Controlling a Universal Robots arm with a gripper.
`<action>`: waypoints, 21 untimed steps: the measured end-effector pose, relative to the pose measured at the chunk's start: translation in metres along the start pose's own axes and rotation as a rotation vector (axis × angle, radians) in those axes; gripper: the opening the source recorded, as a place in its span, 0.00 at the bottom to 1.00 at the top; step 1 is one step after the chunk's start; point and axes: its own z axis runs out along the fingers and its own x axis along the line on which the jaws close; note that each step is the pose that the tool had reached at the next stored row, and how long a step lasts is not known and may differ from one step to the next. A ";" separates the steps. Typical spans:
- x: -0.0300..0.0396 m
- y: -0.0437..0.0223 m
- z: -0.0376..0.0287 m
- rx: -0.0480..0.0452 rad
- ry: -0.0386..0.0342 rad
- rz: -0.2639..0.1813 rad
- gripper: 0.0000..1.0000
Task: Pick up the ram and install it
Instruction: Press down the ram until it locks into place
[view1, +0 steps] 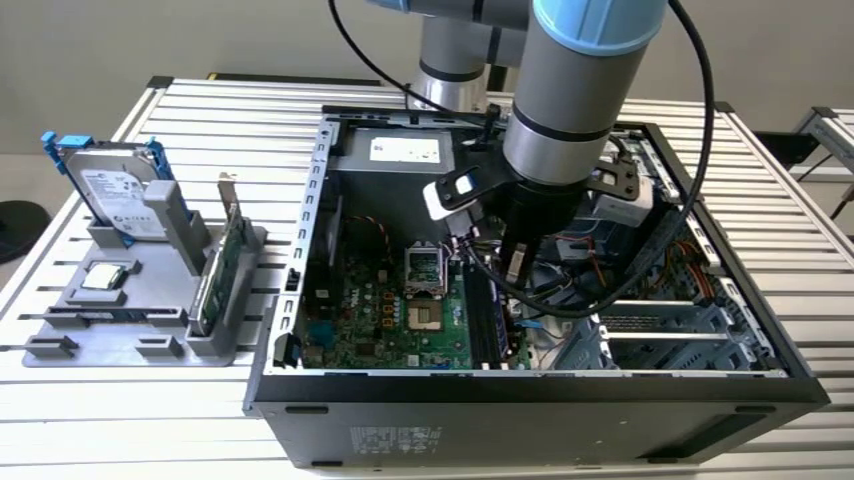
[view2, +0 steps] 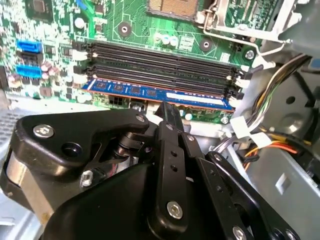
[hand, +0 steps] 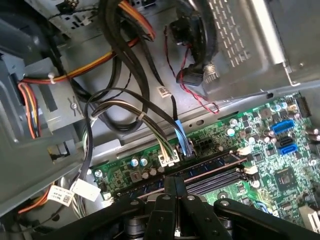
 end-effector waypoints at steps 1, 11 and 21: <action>0.0000 0.0000 0.0000 -0.0002 0.0003 -0.014 0.00; 0.0001 0.0000 0.0004 -0.0020 0.0045 -0.151 0.00; 0.0002 -0.0001 0.0007 -0.0038 0.0084 -0.288 0.00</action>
